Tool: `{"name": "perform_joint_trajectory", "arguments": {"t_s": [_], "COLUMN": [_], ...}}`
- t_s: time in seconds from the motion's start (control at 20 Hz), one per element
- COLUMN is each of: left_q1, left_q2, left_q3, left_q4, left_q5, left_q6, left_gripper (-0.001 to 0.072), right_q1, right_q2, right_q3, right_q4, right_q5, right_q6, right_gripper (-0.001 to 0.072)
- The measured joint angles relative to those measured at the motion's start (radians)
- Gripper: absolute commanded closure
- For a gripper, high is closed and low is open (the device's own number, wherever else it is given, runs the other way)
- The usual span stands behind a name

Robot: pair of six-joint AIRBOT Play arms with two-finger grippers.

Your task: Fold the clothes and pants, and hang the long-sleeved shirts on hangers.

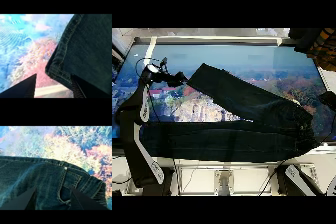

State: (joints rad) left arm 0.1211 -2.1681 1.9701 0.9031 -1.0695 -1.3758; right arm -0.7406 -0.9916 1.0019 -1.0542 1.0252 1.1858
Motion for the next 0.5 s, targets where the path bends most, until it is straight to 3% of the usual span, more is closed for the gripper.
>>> {"name": "perform_joint_trajectory", "arguments": {"t_s": [0.05, 0.1, 0.2, 0.25, 0.3, 0.4, 0.5], "left_q1": [-0.006, -0.013, -0.028, -0.035, -0.042, -0.053, -0.058], "left_q2": [-0.006, -0.011, -0.019, -0.022, -0.024, -0.026, -0.024], "left_q3": [0.003, 0.004, 0.005, 0.006, 0.007, 0.016, 0.039], "left_q4": [0.000, -0.003, 0.001, 0.006, 0.013, 0.014, 0.020], "left_q5": [0.004, 0.009, 0.021, 0.024, 0.031, 0.053, 0.068], "left_q6": [-0.001, 0.001, 0.014, 0.014, 0.019, 0.031, 0.038], "left_gripper": [0.0252, 0.0309, 0.0496, 0.0623, 0.0688, 0.0689, 0.0691], "right_q1": [0.001, 0.002, 0.004, 0.004, 0.005, 0.005, 0.005], "right_q2": [0.000, 0.000, 0.000, 0.000, 0.000, 0.000, 0.000], "right_q3": [0.000, 0.000, 0.000, 0.000, 0.000, 0.000, 0.000], "right_q4": [0.000, 0.000, 0.000, 0.000, 0.000, 0.000, 0.000], "right_q5": [-0.001, -0.002, -0.004, -0.004, -0.005, -0.005, -0.005], "right_q6": [0.000, 0.001, 0.001, 0.001, 0.001, 0.003, 0.004], "right_gripper": [0.0270, 0.0270, 0.0270, 0.0271, 0.0306, 0.0445, 0.0446]}}
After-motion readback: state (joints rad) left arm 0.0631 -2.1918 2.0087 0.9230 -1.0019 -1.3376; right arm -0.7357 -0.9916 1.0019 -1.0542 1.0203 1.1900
